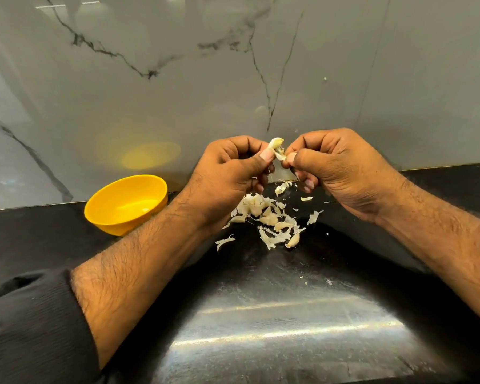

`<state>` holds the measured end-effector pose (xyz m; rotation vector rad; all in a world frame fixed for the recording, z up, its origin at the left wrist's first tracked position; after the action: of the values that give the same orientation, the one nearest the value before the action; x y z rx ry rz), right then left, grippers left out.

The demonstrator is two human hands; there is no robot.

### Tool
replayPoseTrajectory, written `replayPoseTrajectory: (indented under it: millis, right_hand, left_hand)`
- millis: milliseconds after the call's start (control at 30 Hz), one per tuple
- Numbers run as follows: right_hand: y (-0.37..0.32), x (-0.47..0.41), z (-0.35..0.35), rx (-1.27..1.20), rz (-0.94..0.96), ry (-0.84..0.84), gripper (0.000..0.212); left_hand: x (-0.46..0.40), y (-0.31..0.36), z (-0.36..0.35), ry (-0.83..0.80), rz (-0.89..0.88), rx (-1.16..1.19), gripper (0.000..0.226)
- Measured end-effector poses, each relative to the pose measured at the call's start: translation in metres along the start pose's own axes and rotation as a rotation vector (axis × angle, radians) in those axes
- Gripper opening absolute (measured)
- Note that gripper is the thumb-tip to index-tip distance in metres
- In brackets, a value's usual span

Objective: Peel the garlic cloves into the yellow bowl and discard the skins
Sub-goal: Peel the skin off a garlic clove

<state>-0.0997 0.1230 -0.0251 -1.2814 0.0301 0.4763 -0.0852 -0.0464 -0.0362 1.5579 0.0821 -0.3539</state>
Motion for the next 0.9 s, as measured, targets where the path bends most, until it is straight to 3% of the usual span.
replayPoseTrajectory:
  millis: [167, 300, 433, 600, 900]
  right_hand:
    - [-0.002, 0.002, 0.002, 0.219, 0.021, 0.001, 0.014]
    - [0.006, 0.001, 0.003, 0.413, -0.068, -0.067, 0.024]
    - [0.002, -0.001, 0.012, 0.332, -0.012, 0.006, 0.008]
    - [-0.002, -0.002, 0.013, 0.11, 0.046, 0.039, 0.012]
    - [-0.02, 0.004, 0.014, 0.369, 0.196, 0.088, 0.009]
  left_hand:
    - [-0.001, 0.002, 0.008, 0.039, 0.059, 0.109, 0.015]
    - [-0.003, -0.002, 0.01, 0.045, 0.082, 0.092, 0.018]
    - [-0.003, 0.0, 0.011, 0.043, 0.019, -0.036, 0.019]
    - [-0.002, 0.004, 0.008, 0.059, -0.103, -0.281, 0.013]
    - [0.001, 0.016, 0.004, 0.067, -0.222, -0.544, 0.014]
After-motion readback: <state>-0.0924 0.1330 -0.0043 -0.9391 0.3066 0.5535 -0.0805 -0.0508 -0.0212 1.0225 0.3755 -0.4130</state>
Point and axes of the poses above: each hand's wrist, its own x-axis away from the middle knuckle, its own z-axis out of the back of the hand, y = z × x, the point moved 7 cm from there along -x, towards the middle knuckle, and after that the axes turned 3 degrees about x, right-handed, at the moved point
